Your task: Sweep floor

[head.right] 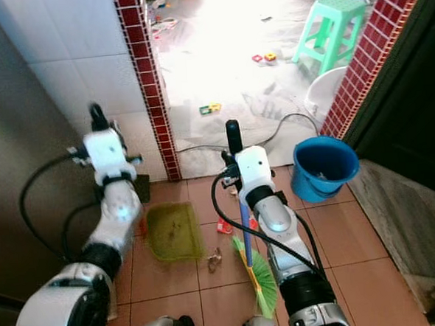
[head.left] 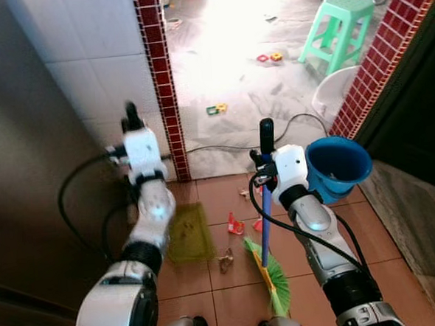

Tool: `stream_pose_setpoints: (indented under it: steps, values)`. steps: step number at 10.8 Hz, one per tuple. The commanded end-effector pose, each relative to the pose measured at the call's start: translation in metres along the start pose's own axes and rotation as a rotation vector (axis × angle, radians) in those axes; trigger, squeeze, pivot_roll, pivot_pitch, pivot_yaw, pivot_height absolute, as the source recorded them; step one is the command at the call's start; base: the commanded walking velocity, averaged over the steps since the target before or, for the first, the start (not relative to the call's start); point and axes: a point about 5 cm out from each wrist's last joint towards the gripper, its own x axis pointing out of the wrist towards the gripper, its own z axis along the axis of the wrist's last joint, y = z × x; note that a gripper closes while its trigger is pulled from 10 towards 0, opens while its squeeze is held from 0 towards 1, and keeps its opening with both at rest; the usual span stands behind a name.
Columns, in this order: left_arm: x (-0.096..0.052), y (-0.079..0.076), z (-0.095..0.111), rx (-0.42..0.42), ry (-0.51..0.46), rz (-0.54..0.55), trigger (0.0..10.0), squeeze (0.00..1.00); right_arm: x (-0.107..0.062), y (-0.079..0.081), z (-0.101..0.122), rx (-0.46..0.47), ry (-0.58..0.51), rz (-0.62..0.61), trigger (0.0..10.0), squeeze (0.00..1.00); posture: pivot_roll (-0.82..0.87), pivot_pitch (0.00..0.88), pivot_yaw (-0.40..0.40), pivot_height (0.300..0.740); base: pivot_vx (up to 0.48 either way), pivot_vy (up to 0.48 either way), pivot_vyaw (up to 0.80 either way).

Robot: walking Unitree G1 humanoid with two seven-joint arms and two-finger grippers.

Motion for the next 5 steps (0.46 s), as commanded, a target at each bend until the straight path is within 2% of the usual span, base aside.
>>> stream_pose_setpoints:
  steps: [1, 3, 5]
  values:
    - [-0.005, 0.000, -0.006, 0.035, 0.009, -0.013, 10.0, 0.00, 0.001, 0.000, 0.007, 0.009, -0.025, -0.008, 10.0, 0.00, -0.12, 0.086, 0.065, 0.740, 0.000, 0.000, 0.00]
    - [-0.013, -0.005, -0.012, 0.053, 0.029, -0.046, 10.0, 0.00, -0.001, 0.001, 0.006, 0.015, -0.022, -0.013, 10.0, 0.00, -0.12, 0.093, 0.070, 0.740, 0.000, 0.000, 0.00]
    - [-0.018, -0.011, -0.015, 0.054, 0.054, -0.054, 10.0, 0.00, -0.001, 0.003, 0.008, 0.075, -0.028, -0.026, 10.0, 0.00, -0.12, 0.103, 0.074, 0.740, 0.000, 0.000, 0.00]
